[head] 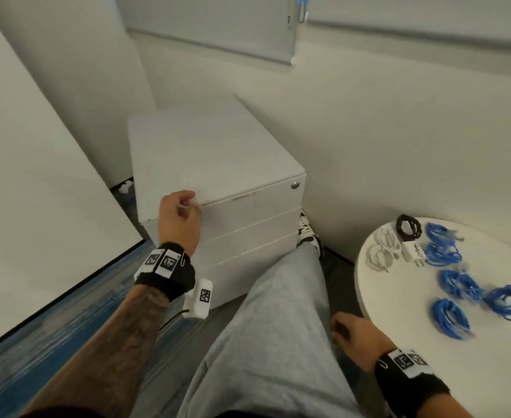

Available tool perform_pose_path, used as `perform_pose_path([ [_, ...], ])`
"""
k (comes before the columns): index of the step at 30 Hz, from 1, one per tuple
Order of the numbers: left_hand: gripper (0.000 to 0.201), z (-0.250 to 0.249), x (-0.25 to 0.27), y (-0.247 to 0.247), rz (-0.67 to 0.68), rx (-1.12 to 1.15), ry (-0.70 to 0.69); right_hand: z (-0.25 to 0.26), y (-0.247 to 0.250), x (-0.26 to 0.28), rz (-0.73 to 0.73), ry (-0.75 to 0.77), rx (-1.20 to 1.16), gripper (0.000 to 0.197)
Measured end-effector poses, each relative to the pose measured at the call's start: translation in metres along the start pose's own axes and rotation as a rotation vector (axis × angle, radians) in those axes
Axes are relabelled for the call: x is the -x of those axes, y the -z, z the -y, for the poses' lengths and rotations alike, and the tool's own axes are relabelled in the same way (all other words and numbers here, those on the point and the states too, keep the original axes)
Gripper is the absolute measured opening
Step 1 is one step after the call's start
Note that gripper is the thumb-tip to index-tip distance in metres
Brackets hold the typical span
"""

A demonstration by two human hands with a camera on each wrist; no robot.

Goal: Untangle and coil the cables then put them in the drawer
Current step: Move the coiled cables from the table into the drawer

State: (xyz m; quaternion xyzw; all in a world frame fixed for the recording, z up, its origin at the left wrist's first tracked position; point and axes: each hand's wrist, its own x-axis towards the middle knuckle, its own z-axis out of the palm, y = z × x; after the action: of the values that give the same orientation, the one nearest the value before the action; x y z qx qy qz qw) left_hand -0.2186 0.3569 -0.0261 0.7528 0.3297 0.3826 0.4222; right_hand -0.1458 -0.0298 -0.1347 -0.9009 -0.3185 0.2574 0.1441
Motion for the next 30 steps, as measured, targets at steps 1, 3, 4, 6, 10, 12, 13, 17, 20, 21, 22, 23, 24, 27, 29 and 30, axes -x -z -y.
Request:
perform_pose_path([
  [1,0.023,0.005,-0.003,0.010,-0.064,-0.017,0.006,0.001,-0.006,-0.006,0.038,-0.015,0.010,0.013],
  [3,0.033,0.014,-0.006,0.027,-0.205,-0.037,0.054,0.002,-0.014,-0.014,0.110,-0.035,0.039,0.003],
  [4,0.040,0.019,-0.006,0.032,-0.276,-0.047,0.080,0.000,-0.019,-0.016,0.139,-0.058,0.050,0.004],
  [6,0.050,0.028,-0.006,0.037,-0.362,-0.041,0.143,-0.006,-0.030,-0.023,0.188,-0.120,0.055,0.005],
  [10,0.040,0.034,0.001,0.036,-0.370,0.223,0.401,-0.015,-0.053,-0.025,0.225,-0.199,0.095,0.021],
  [12,0.038,0.037,0.003,0.034,-0.379,0.260,0.418,-0.017,-0.058,-0.024,0.222,-0.216,0.096,0.026],
  [13,0.038,0.039,0.003,0.032,-0.384,0.271,0.428,-0.018,-0.059,-0.025,0.223,-0.219,0.086,0.027],
  [17,0.038,0.042,0.003,0.032,-0.373,0.293,0.461,-0.011,-0.052,-0.028,0.254,-0.227,0.010,0.020],
  [20,0.049,0.047,0.003,0.034,-0.291,0.263,0.463,-0.009,-0.048,-0.027,0.265,-0.216,-0.061,0.015],
  [21,0.047,0.047,0.005,0.035,-0.269,0.265,0.467,-0.011,-0.049,-0.025,0.267,-0.211,-0.072,0.015],
  [22,0.040,0.046,0.006,0.036,-0.250,0.265,0.465,-0.012,-0.049,-0.023,0.271,-0.214,-0.081,0.012],
  [23,0.032,0.045,0.007,0.037,-0.233,0.266,0.463,-0.012,-0.048,-0.021,0.282,-0.215,-0.079,0.010],
  [24,0.027,0.043,0.008,0.038,-0.221,0.270,0.462,-0.013,-0.049,-0.019,0.286,-0.216,-0.080,0.009],
  [27,0.027,0.042,0.006,0.040,-0.176,0.301,0.519,-0.013,-0.051,-0.016,0.307,-0.222,-0.085,0.009],
  [29,0.027,0.041,0.004,0.038,-0.158,0.340,0.563,-0.010,-0.050,-0.015,0.313,-0.238,-0.082,0.008],
  [30,0.027,0.039,0.004,0.036,-0.168,0.358,0.578,-0.009,-0.050,-0.014,0.316,-0.243,-0.085,0.009],
])
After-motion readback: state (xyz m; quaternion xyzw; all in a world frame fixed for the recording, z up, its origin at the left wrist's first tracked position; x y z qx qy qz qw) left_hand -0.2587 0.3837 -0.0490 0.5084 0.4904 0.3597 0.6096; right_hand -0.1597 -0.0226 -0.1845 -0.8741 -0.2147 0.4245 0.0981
